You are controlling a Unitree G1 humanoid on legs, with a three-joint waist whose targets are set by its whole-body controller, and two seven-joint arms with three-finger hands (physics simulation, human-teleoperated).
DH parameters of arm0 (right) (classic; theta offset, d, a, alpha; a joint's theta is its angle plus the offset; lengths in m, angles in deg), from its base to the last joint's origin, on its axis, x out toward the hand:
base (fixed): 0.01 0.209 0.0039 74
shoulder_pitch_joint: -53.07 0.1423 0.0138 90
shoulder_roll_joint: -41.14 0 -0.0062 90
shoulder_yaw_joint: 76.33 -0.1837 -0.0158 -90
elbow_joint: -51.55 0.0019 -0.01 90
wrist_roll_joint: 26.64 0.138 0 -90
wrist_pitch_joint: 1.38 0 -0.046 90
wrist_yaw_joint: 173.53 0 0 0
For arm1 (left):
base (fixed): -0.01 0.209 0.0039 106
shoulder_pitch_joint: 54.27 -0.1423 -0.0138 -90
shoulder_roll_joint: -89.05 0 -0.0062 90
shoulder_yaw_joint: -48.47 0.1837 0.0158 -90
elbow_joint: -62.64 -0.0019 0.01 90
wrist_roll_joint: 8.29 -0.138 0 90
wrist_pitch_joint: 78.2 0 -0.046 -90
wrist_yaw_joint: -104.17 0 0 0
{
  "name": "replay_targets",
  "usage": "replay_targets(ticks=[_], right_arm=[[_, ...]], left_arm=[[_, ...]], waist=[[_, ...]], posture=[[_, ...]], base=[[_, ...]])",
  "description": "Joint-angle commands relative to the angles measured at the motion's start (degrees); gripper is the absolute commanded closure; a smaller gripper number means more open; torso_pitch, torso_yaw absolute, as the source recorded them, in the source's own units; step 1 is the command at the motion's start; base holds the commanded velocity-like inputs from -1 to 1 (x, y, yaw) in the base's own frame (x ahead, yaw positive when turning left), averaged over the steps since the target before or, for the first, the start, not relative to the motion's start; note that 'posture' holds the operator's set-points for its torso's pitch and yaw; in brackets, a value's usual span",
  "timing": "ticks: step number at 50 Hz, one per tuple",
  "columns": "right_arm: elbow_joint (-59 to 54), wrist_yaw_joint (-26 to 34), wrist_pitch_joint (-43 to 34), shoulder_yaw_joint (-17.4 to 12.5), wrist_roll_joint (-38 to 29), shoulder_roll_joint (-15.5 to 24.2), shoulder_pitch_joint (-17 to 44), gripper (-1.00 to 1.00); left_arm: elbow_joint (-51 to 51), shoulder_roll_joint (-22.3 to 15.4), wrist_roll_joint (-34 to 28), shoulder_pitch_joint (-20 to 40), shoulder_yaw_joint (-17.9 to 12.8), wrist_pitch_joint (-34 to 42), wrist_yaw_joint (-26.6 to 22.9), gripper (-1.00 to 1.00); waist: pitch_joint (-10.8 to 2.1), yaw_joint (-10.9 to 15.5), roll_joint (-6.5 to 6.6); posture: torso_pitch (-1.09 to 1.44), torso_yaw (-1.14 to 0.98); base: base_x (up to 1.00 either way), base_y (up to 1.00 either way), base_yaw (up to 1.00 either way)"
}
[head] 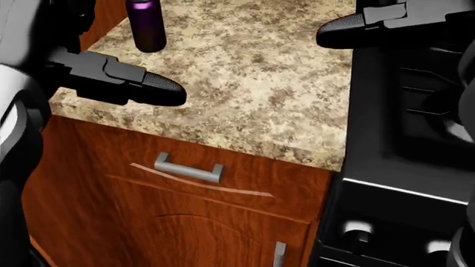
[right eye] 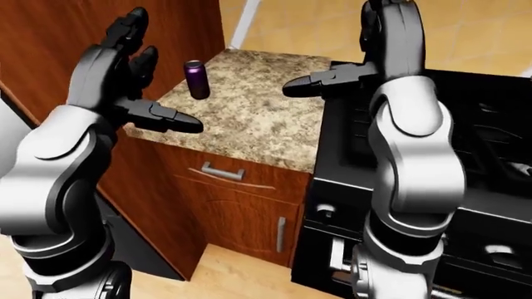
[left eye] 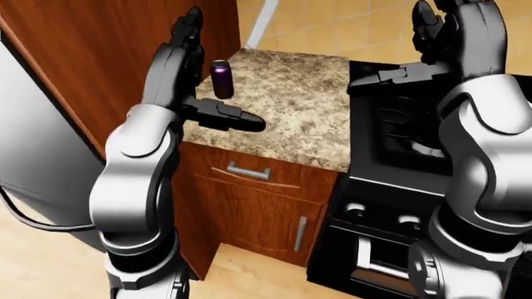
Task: Move the drinks to the dining counter.
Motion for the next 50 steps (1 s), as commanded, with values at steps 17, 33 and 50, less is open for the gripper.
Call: replay_targets(ticks=[17,33,50], right_arm=[[0.95,-0.35,0.66,0.18,0.09,0.35,2.22,-1.0],[0.85,-0.19,1.01,-0.06,-0.26,0.48,2.62,-1.0],[0.69,-1.48,1.03,-0.73,1.47,0.87,2.87,-1.0]], left_arm=[[1.81,-0.95,-0.31,1.83,-1.11,-0.37,0.32,-1.0],[2.02,-1.23,0.01,2.21,-1.19,0.11,0.49,-1.0],[1.67,-1.09,-0.26,2.0,-1.01,-0.28,0.33,-1.0]], waist=[[-0.05,0.31,-2.42],[-1.42,0.36,0.01],[-0.01,0.89,-1.41]], posture=[[0.0,0.0],[0.0,0.0],[0.0,0.0]], base=[[0.18,0.0,0.0],[0.01,0.02,0.0],[0.01,0.05,0.0]])
